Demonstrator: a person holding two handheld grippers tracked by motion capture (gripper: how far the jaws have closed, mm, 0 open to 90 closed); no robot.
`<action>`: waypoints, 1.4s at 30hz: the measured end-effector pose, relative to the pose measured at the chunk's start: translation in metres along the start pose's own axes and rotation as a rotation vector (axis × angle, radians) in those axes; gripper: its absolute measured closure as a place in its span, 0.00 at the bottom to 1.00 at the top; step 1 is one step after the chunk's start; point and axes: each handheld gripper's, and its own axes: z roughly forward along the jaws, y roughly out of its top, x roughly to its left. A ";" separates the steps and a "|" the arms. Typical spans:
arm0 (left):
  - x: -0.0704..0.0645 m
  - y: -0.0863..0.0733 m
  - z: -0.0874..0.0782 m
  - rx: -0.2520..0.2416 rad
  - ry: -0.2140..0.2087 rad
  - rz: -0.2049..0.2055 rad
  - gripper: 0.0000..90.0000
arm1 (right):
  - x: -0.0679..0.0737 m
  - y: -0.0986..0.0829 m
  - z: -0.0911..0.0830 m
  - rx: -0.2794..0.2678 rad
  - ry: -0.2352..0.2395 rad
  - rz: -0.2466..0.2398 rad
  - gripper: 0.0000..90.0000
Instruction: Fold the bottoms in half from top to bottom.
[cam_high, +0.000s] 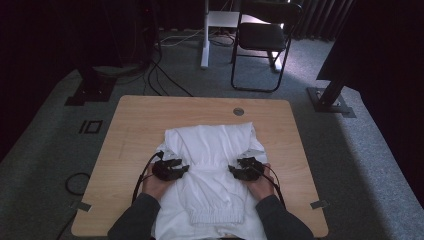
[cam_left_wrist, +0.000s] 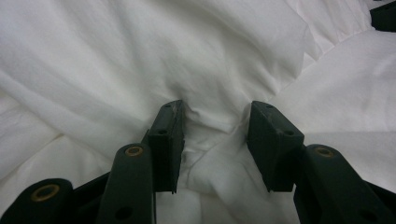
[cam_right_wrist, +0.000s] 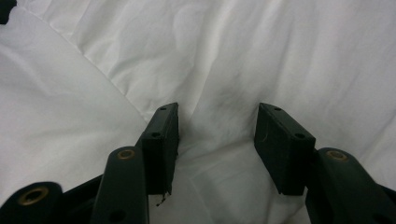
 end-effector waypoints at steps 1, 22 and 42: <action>-0.003 -0.002 -0.002 -0.002 0.000 0.005 0.63 | 0.002 -0.002 -0.002 0.003 0.000 -0.003 0.55; 0.073 0.056 -0.012 -0.048 0.263 -0.146 0.42 | 0.016 -0.020 -0.015 -0.023 0.022 -0.014 0.55; 0.104 0.041 0.016 0.097 0.241 -0.182 0.98 | 0.016 -0.020 -0.015 -0.022 0.022 -0.013 0.56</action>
